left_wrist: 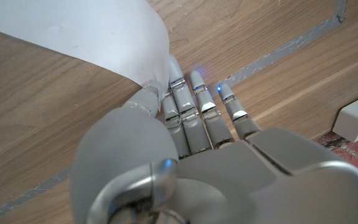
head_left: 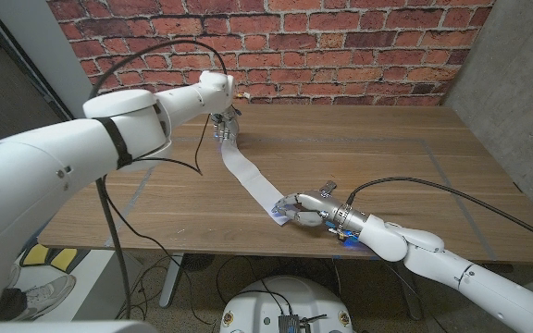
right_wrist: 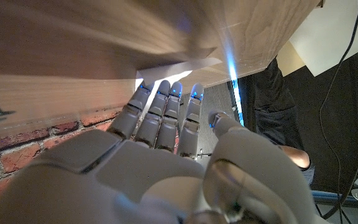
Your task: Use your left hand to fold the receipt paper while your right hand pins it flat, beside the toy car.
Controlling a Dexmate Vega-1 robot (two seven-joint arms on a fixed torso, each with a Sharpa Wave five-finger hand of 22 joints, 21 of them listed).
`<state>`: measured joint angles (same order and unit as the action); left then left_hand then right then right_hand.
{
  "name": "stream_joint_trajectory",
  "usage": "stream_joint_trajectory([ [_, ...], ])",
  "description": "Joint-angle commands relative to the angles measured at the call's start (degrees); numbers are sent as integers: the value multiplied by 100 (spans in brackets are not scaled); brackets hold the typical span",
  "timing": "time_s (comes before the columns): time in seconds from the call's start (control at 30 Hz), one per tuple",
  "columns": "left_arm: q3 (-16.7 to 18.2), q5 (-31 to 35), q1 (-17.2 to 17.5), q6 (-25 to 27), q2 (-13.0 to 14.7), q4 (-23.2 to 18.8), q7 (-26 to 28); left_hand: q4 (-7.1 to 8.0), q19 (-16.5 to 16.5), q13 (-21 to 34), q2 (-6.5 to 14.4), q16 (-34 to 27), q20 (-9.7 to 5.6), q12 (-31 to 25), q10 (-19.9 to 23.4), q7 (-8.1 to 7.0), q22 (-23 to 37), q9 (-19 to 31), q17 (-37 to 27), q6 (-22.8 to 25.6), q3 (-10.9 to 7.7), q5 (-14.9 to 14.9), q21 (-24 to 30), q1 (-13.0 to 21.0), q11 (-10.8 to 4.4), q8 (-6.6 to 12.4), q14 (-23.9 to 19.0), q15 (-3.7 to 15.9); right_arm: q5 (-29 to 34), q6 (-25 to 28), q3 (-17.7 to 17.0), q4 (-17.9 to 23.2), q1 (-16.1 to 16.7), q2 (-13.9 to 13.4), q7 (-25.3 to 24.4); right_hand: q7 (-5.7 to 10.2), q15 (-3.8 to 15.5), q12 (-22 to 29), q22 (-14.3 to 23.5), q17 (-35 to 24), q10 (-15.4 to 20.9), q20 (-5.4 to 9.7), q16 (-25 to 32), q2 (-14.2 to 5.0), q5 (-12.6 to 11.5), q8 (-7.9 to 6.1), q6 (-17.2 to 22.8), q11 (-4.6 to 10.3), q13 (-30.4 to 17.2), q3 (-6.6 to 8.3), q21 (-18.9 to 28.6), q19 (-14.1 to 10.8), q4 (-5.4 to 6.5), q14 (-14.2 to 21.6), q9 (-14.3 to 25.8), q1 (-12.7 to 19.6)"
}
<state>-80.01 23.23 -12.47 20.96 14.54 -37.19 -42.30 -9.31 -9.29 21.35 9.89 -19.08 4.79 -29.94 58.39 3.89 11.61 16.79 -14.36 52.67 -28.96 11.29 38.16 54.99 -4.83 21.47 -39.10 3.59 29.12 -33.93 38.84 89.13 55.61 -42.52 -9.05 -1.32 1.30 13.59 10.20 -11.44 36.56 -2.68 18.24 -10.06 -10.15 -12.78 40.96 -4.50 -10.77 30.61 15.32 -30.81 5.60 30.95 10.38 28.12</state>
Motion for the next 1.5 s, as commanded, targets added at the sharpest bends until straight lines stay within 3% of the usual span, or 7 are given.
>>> stream_joint_trajectory([
  [0.03,469,249,273,353,678,-1415,11,44,9,40,-8,13,-27,-40,-36,-17,16,45,-19,13,-20,4,34,22,-15,31,-27,527,114,410,168,-82,-99,-6,231,-13,-10,54,37,15,110,-6,3,8,23,-17,105,-36,-9,11,73,-150,82,106,20,-107],
  [0.2,790,110,410,147,898,-1787,5,60,11,73,-10,17,-34,-65,-47,-22,16,71,-22,8,-12,0,42,12,-19,47,-36,529,123,502,225,-114,-127,-13,211,-46,-45,19,37,23,78,-27,-41,12,26,13,86,-30,-8,5,53,-116,115,76,21,-154],
  [0.23,940,-34,451,16,982,-1905,-27,58,19,83,-13,22,-39,-72,-51,-18,16,79,-18,-2,-16,1,42,16,-16,49,-40,530,160,533,246,-145,-143,-2,196,-48,-44,-21,35,33,32,-79,-71,21,26,29,97,83,-7,6,30,-76,134,81,21,-189],
  [0.37,1207,-210,529,-183,1148,-2195,-132,49,16,114,-17,21,-42,-104,-37,-17,15,105,-23,3,-16,-1,52,34,-5,69,-52,536,167,585,315,-234,-200,23,193,-34,-46,-35,34,47,63,-76,-116,13,20,63,73,-38,-7,28,8,-47,146,79,21,-214],
  [0.7,1686,-422,735,-273,1555,-3016,-373,31,11,180,-27,23,-43,-164,-34,11,16,160,-29,26,-21,1,75,76,3,116,-78,526,203,703,426,-301,-262,20,122,-42,-47,-57,32,60,71,-109,-157,7,14,78,87,-24,-8,64,-14,-16,113,81,22,-198],
  [1.23,2492,-1142,1209,-650,2099,-3964,-556,20,-22,273,-44,25,-28,-248,-35,35,16,243,-36,30,-19,10,121,116,28,171,-124,502,338,835,587,-392,-360,59,12,-17,-7,-87,30,33,90,-113,-181,-11,16,102,105,-29,-10,77,-38,2,69,87,23,-190],
  [1.5,2845,-1744,1387,-1267,2118,-3897,-651,30,-12,310,-38,28,9,-276,-54,35,16,279,-51,8,-13,12,133,122,42,184,-120,486,378,953,632,-372,-336,52,-58,-18,-18,-99,30,23,98,-121,-186,-19,16,111,112,-47,-10,84,-44,-1,51,98,24,-185],
])
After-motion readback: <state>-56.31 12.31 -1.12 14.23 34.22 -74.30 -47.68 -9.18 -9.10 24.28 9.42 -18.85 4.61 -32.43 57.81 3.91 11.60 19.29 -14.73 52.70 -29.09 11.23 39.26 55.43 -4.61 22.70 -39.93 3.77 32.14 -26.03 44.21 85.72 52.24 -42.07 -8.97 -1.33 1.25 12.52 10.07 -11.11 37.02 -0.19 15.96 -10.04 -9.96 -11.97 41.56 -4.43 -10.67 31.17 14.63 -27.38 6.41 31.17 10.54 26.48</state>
